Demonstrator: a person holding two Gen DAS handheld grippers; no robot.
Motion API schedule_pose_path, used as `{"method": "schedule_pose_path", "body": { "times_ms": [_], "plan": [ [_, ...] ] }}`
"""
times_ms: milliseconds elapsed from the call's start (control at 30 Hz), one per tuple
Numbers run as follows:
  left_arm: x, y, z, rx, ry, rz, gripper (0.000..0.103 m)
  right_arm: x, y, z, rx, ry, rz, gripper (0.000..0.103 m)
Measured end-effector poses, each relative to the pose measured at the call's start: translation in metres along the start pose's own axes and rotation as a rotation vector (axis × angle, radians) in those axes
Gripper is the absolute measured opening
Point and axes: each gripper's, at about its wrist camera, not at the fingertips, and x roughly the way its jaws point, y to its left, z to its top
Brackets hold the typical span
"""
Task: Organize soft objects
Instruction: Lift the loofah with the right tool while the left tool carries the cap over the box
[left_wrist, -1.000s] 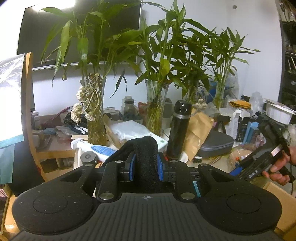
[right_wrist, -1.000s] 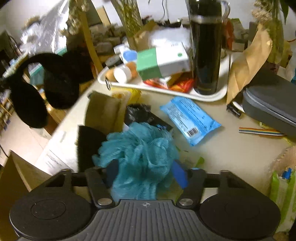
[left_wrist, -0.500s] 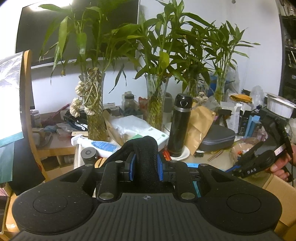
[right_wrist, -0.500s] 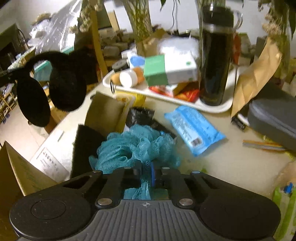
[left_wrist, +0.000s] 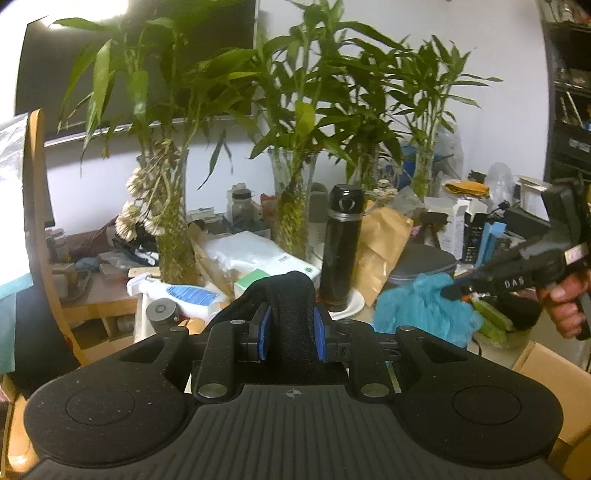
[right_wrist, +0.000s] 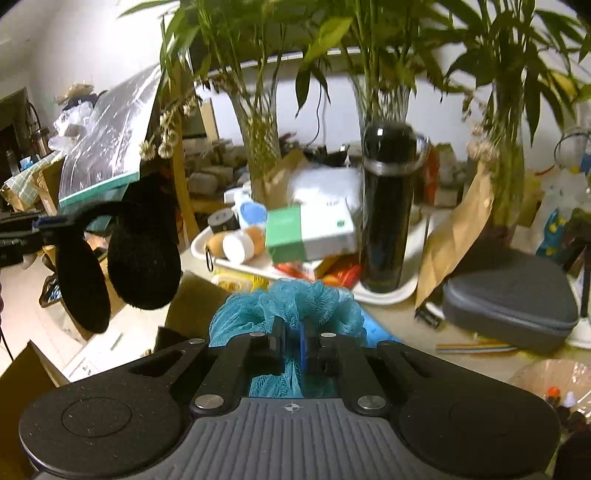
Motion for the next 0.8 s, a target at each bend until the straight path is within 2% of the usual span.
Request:
{"method": "schedule_pose_path", "body": {
  "times_ms": [200,400,633,800],
  "plan": [
    [-0.021,-0.015,0.014,0.044,-0.035,0.018,0.024,-0.036,0.01,0.011,0.026,-0.078,0.006,0.009],
    [-0.06,-0.042,0.031,0.083,-0.092,-0.012,0.024,-0.094,0.042,0.025,-0.06,-0.133,0.008,0.009],
    [-0.107,-0.068,0.039,0.118,-0.123,-0.046,0.024,-0.16,0.068,0.018,-0.1,-0.189,0.021,0.009],
    [-0.135,-0.083,0.037,0.114,-0.121,-0.093,0.024,-0.191,0.084,0.007,-0.117,-0.204,0.036,0.009]
  ]
}}
